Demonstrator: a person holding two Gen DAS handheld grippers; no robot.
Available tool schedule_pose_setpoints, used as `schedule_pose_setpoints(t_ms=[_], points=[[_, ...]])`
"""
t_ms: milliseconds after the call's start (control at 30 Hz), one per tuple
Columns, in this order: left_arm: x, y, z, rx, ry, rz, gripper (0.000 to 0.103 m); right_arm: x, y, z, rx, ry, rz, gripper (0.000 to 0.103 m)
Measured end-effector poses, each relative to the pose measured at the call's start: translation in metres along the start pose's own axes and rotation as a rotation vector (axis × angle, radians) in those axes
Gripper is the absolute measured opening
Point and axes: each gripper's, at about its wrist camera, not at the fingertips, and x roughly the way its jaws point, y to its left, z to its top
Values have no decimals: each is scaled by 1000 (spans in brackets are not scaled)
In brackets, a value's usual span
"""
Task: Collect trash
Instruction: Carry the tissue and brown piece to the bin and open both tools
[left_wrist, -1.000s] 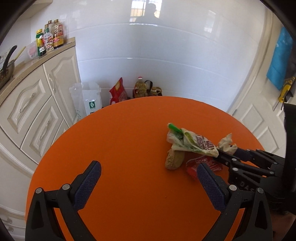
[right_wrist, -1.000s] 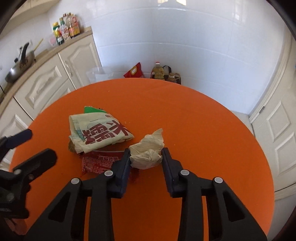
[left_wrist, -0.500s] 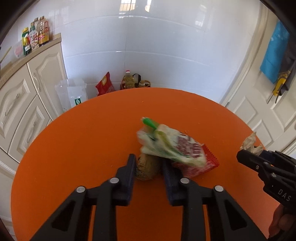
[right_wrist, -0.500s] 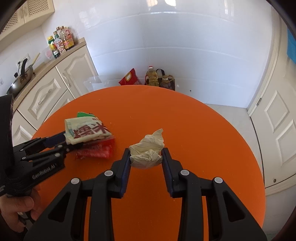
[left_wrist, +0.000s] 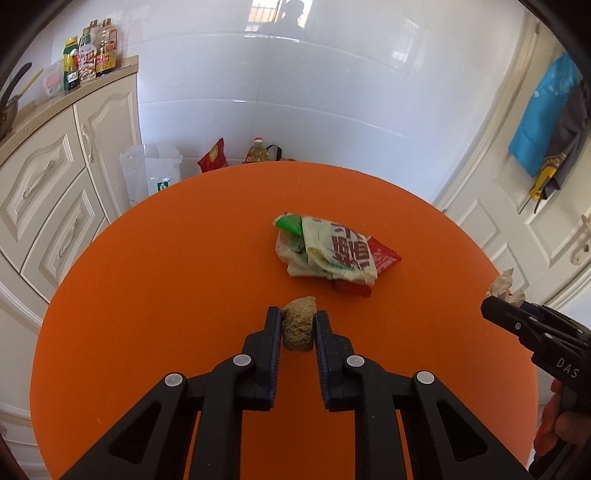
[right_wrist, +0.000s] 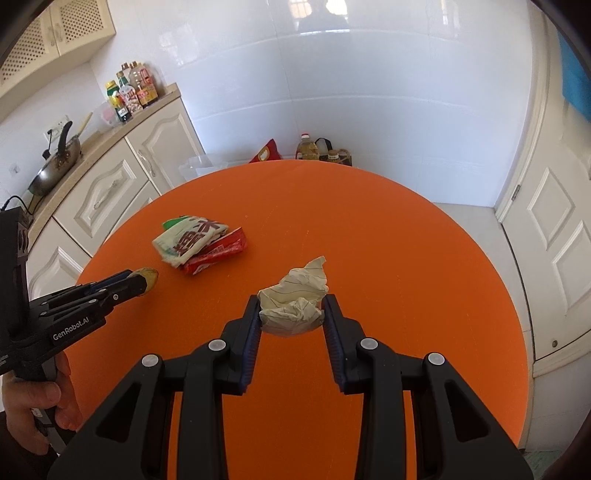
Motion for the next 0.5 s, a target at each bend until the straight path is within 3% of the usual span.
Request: schedule_pose_setpoints(t_ms=[133, 267, 300, 500], points=[[-7, -1, -1, 13, -25, -10, 13, -22, 2, -13, -3, -18, 4, 33], [-39, -15, -26, 46, -66, -33, 13, -46, 1, -23, 2, -46, -2, 33], [-57, -20, -45, 54, -77, -42, 13, -52, 1, -25, 4, -54, -4, 33], [-97, -44, -64, 130, -159, -97, 13, -98, -11, -40, 27, -123, -21, 33]])
